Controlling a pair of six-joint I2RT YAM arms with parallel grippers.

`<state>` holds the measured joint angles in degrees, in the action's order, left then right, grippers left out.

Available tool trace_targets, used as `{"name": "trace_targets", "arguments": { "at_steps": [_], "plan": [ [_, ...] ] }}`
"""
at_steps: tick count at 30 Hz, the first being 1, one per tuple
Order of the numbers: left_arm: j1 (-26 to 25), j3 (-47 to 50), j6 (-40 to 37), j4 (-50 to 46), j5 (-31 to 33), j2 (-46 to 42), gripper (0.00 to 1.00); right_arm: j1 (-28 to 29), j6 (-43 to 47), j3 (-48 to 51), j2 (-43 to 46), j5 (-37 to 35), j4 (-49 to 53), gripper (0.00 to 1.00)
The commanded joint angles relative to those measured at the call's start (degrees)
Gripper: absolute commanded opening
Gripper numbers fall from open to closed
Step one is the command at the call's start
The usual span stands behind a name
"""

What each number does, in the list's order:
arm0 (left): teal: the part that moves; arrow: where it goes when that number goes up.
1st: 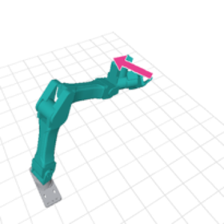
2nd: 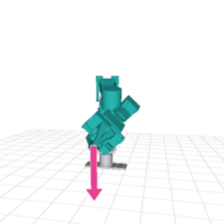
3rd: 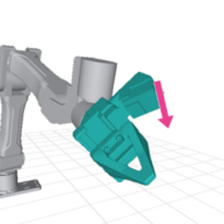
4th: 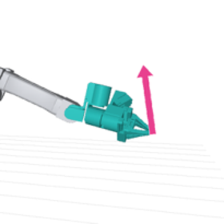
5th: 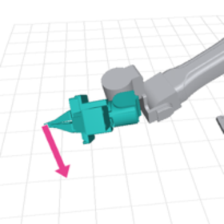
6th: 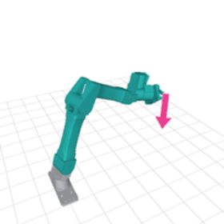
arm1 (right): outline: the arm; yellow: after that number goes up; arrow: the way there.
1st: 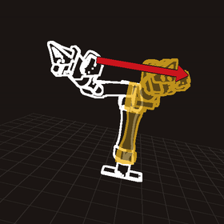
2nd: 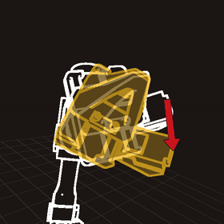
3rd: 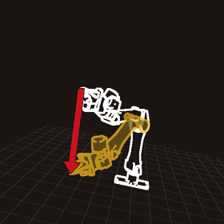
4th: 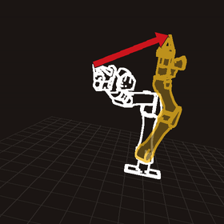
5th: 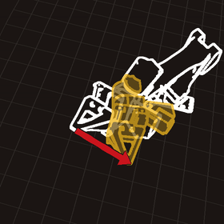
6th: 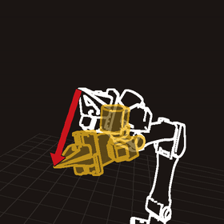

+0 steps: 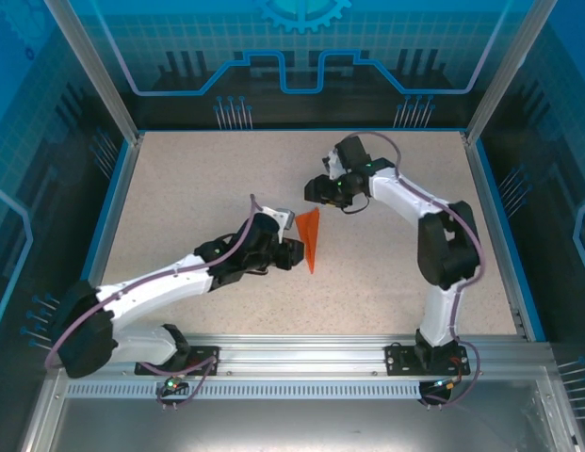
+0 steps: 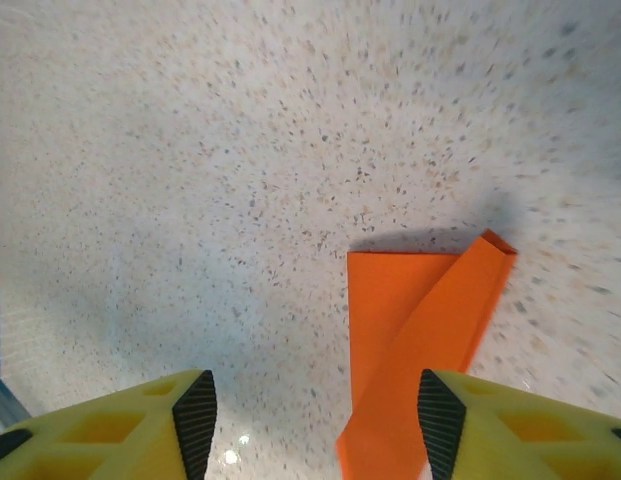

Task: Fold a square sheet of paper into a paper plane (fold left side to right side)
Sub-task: Fold the wing for the fifth time at the center of the table, then move the paper plane to the center of the table.

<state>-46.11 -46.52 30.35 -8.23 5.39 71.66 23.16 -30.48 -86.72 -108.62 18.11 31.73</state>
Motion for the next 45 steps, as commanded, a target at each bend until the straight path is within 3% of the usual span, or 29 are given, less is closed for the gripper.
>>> {"name": "trace_targets", "arguments": {
  "at_steps": [1, 5, 11, 18, 23, 27, 30, 34, 37, 42, 45],
  "plan": [
    [0.37, 1.35, 2.65, -5.92, 17.06, -3.35, 0.36, 3.12, 1.68, 1.19, 4.01, -9.21, 9.23, 0.64],
    [0.40, 1.70, 6.16, -7.94, 25.67, -4.97, 0.40, 8.79, 0.86, 3.32, 4.76, -17.20, 13.08, 0.73],
    [0.40, 2.44, 7.88, -8.28, 26.98, -5.13, 0.42, 15.85, -1.59, 0.56, -2.26, -26.43, 17.13, 0.76],
    [0.40, 2.47, 8.06, -9.57, 27.51, -5.42, 0.43, 18.24, -2.60, -2.28, -7.98, -30.69, 18.48, 0.58],
    [0.40, 2.58, 8.18, -10.00, 27.88, -5.67, 0.43, 18.23, -1.51, -1.40, -6.99, -29.75, 17.05, 0.34],
    [0.40, 2.35, 8.23, -10.62, 28.16, -5.83, 0.43, 17.52, 0.74, 0.48, -2.45, -26.74, 15.05, 0.09],
    [0.40, 2.08, 8.00, -11.31, 28.52, -6.35, 0.44, 15.22, 2.91, 4.86, 3.50, -19.26, 11.02, 0.03],
    [0.40, 1.96, 7.96, -12.39, 29.80, -7.44, 0.44, 9.00, 2.26, 16.07, 11.92, -1.47, -0.58, 0.02],
    [0.40, 2.21, 7.97, -12.77, 30.66, -8.26, 0.44, 4.13, -0.42, 23.63, 13.19, 9.18, -8.62, 0.03],
    [0.41, 2.13, 8.14, -13.50, 30.94, -8.69, 0.44, 0.38, -0.74, 29.22, 8.30, 14.82, -14.11, 0.07],
    [0.40, 1.88, 8.31, -13.98, 30.93, -8.68, 0.44, -1.73, 0.17, 30.67, 5.98, 13.12, -13.76, 0.13]
  ]
}}
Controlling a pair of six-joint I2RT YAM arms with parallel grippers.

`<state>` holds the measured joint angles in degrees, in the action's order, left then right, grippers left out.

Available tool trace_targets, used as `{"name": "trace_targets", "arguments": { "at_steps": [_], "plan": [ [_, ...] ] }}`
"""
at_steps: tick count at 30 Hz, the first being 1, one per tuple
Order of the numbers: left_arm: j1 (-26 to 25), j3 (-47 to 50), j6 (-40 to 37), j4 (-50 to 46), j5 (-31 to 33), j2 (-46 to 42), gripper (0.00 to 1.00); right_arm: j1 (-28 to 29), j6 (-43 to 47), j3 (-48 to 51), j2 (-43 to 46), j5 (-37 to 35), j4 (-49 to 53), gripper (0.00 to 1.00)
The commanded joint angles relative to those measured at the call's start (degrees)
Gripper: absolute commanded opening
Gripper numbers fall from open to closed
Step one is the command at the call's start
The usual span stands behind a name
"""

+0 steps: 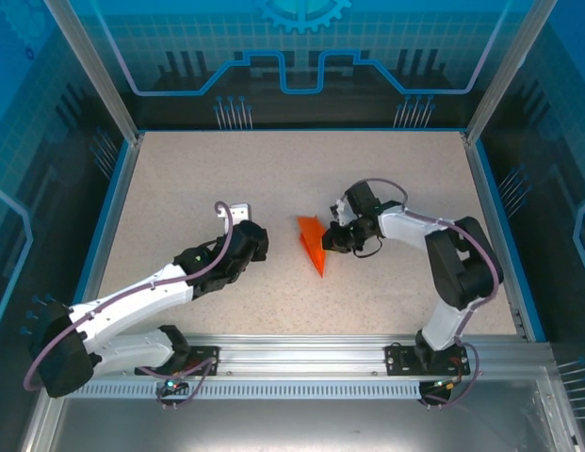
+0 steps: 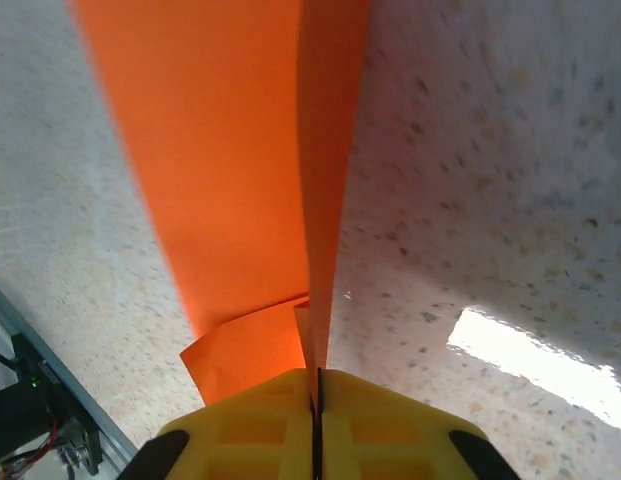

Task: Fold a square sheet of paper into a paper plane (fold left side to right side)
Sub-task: Move the paper plane to the center of the table.

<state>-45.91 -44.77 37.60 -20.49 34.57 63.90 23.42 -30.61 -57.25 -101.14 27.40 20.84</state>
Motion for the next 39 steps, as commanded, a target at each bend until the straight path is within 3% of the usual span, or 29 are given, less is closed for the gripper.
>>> {"name": "trace_targets", "arguments": {
  "at_steps": [1, 5, 9, 12, 16, 22, 28, 39],
  "plan": [
    [0.14, 0.00, 1.07, -2.04, 1.80, -1.02, 0.44, -2.60, 0.81, 1.48, -1.16, 1.90, -1.92, 0.17],
    [0.19, -0.47, 0.65, -2.84, 2.42, -1.41, 0.44, -3.13, 3.44, 0.42, 3.80, -6.18, 5.35, 0.36],
    [0.21, -1.01, 0.28, -3.76, 3.52, -1.98, 0.46, -1.34, 6.02, -4.26, 9.48, -18.25, 16.80, 0.43],
    [0.21, -0.96, 0.78, -4.29, 4.41, -2.62, 0.50, 3.75, 6.87, -8.05, 11.95, -28.55, 24.95, 0.45],
    [0.21, 0.15, 2.67, -5.11, 6.31, -4.57, 0.55, 14.49, 5.39, -13.30, 11.03, -36.26, 30.09, 0.48],
    [0.16, 3.45, 5.35, -6.11, 7.87, -8.78, 0.64, 26.05, 3.89, -21.98, 1.82, -40.36, 31.25, 0.48],
    [0.21, 5.24, 6.25, -6.63, 8.21, -11.83, 0.66, 26.94, 3.85, -27.81, -8.01, -46.52, 34.03, 0.50],
    [0.19, 5.58, 6.52, -6.54, 8.56, -11.69, 0.69, 29.11, 5.79, -32.13, -17.24, -53.32, 37.60, 0.53]
  ]
}}
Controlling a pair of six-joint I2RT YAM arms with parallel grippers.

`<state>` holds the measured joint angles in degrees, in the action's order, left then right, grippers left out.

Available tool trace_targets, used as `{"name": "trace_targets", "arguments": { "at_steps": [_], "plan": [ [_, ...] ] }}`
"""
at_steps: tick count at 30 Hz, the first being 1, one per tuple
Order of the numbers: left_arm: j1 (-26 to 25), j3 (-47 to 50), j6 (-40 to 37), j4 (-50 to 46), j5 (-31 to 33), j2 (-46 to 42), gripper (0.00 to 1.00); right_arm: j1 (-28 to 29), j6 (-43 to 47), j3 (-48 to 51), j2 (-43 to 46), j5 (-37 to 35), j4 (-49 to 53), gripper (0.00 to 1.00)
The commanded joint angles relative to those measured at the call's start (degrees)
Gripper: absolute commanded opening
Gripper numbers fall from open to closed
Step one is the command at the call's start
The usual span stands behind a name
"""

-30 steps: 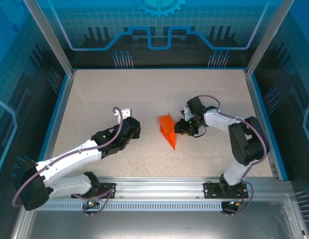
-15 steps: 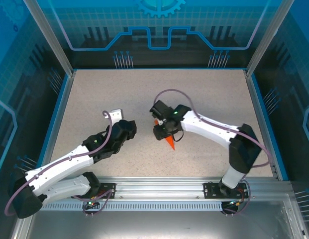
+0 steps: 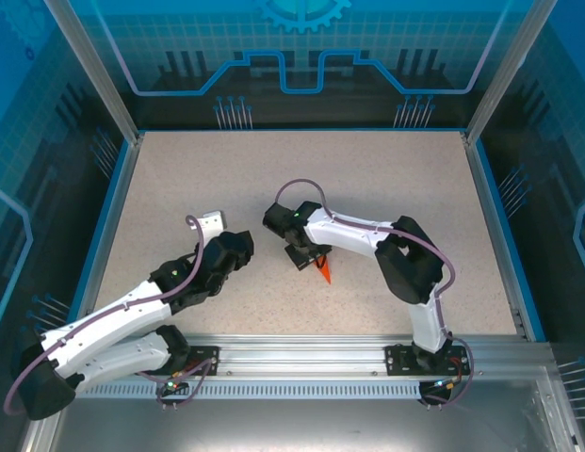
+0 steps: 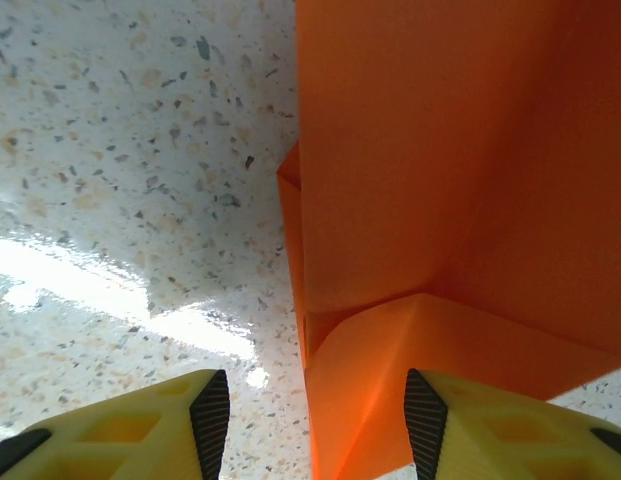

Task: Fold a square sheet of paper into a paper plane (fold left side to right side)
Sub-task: Move the paper plane to the center of the table.

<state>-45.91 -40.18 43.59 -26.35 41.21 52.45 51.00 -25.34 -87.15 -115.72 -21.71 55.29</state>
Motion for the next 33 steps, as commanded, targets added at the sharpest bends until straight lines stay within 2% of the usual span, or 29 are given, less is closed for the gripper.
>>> {"name": "trace_targets", "arguments": {
  "at_steps": [1, 9, 16, 23, 28, 31, 33],
  "plan": [
    [0.21, 1.01, 0.48, -0.72, 1.92, -0.24, 0.70, 1.71, 0.56, -2.92, -3.39, -5.17, 3.60, 0.52],
    [0.20, 0.94, 0.70, -1.00, 2.13, 0.07, 0.88, 2.07, 0.74, -4.32, -6.09, -8.53, 4.78, 0.49],
    [0.21, 0.37, 0.36, -0.99, 1.86, 0.99, 0.92, 2.05, 0.73, -4.38, -6.80, -9.66, 5.20, 0.44],
    [0.21, -0.24, 0.07, -0.92, 1.68, 1.61, 0.94, 1.40, 0.83, -3.18, -3.66, -10.92, 5.56, 0.25],
    [0.21, -0.76, -0.26, -0.81, 1.55, 2.35, 0.94, -0.32, 0.95, -0.10, 1.87, -10.80, 4.50, 0.03],
    [0.21, -1.21, -0.52, -0.73, 1.31, 2.92, 0.95, -3.06, 1.47, 3.37, 6.76, -6.39, 1.78, 0.00],
    [0.18, -1.54, -0.62, -0.81, 1.09, 3.32, 0.95, -6.10, 1.59, 6.74, 10.64, 0.05, -1.25, 0.00]
  ]
}}
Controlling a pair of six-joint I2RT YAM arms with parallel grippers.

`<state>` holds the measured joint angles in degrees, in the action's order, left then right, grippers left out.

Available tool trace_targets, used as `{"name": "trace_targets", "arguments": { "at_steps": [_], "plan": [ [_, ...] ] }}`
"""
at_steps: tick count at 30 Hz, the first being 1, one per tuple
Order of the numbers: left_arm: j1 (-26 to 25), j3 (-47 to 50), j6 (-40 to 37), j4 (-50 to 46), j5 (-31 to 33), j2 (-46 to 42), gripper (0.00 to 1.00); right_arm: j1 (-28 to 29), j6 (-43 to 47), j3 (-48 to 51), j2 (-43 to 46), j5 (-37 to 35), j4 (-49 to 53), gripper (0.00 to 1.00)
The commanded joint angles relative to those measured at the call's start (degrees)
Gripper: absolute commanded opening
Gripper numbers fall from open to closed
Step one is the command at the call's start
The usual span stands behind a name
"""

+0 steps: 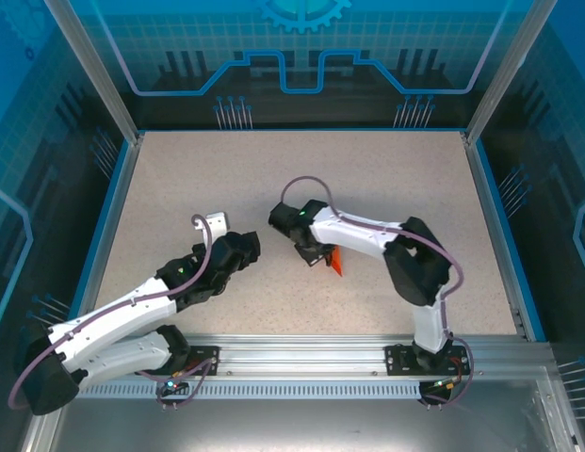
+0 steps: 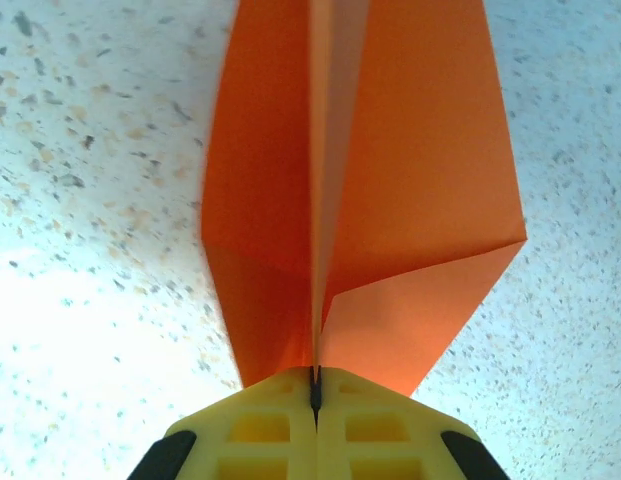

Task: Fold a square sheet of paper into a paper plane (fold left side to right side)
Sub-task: Move the paper plane to the center of the table.

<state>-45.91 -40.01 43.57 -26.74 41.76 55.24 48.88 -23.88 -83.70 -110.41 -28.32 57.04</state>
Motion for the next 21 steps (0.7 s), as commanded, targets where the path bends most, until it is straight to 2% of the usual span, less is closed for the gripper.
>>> {"name": "trace_targets", "arguments": {
  "at_steps": [1, 3, 10, 21],
  "plan": [
    [0.21, -1.71, -0.68, -0.42, 0.54, 0.67, 0.95, -5.46, 0.10, 4.73, 6.58, 9.71, -4.25, 0.00],
    [0.21, -1.83, -0.59, -0.33, 0.28, 0.85, 0.95, -8.31, -0.20, 7.41, 8.12, 14.58, -6.43, 0.01],
    [0.20, -1.98, -0.29, -0.59, -0.23, 1.18, 0.96, -13.29, -2.99, 10.98, 5.15, 16.87, -9.51, 0.04],
    [0.23, -2.35, 0.02, -0.86, -0.76, 1.71, 0.96, -14.42, -4.09, 11.28, 2.30, 14.85, -9.32, 0.18]
  ]
}}
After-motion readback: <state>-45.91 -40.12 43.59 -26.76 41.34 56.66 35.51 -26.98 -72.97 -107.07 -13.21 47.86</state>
